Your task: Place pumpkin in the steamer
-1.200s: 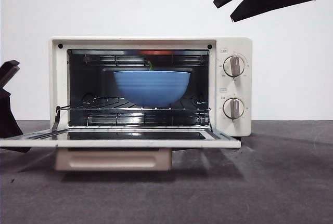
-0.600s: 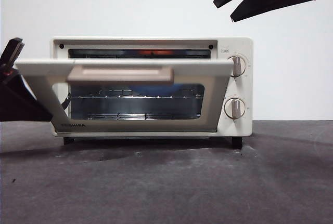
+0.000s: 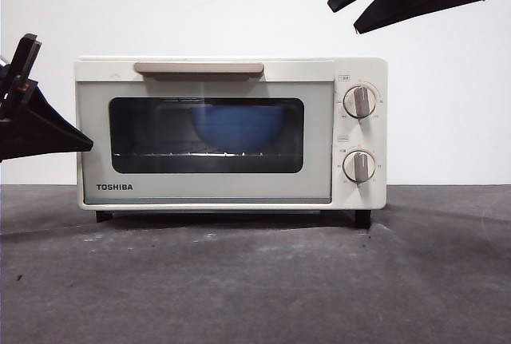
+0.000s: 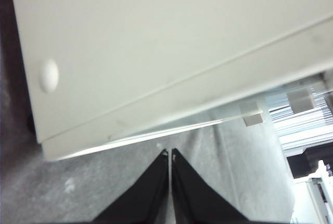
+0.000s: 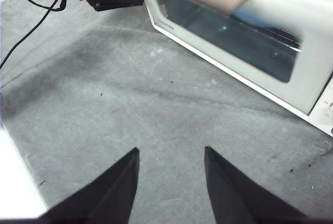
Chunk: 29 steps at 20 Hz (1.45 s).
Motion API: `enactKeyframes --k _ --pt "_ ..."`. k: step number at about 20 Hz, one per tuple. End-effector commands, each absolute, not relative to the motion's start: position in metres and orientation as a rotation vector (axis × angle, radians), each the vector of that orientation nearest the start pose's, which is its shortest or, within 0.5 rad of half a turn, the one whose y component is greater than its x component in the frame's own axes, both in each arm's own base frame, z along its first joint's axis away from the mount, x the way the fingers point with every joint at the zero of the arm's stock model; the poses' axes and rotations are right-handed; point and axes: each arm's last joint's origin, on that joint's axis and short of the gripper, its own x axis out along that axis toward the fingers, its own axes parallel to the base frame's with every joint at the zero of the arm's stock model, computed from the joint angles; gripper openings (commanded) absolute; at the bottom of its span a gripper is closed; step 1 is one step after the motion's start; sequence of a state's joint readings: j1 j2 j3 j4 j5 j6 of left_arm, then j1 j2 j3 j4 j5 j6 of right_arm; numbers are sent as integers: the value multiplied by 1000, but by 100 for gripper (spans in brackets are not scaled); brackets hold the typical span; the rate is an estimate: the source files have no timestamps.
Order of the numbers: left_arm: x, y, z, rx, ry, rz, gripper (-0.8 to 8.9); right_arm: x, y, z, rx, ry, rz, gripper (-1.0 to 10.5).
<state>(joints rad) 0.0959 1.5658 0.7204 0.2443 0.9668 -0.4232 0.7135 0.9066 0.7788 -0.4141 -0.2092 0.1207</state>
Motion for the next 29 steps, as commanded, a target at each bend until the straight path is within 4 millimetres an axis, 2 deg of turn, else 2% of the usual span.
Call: enactKeyframes --k 1,4,8,11,15,18,21,24,29 --pt "299 5 183 -711 695 -726 15 140 132 293 -20 588 873 200" --pt "292 3 200 -682 653 -741 15 140 132 293 -20 588 873 200" --pt "264 -6 243 -536 547 -695 15 140 132 293 -20 588 873 200" --pt "226 -19 279 -410 461 -675 15 140 132 293 -20 587 873 200" --pt "163 -35 313 -243 366 -654 15 140 132 293 -20 588 873 200" --pt "123 -34 323 -161 337 -624 15 140 132 293 -19 587 873 200" --pt "98 -31 324 -125 331 -630 15 140 132 293 -9 592 870 200" --pt "89 -29 320 -126 369 -627 14 140 132 293 -2 596 868 200" --pt "89 -29 318 -129 385 -626 15 140 132 293 -1 597 867 200"
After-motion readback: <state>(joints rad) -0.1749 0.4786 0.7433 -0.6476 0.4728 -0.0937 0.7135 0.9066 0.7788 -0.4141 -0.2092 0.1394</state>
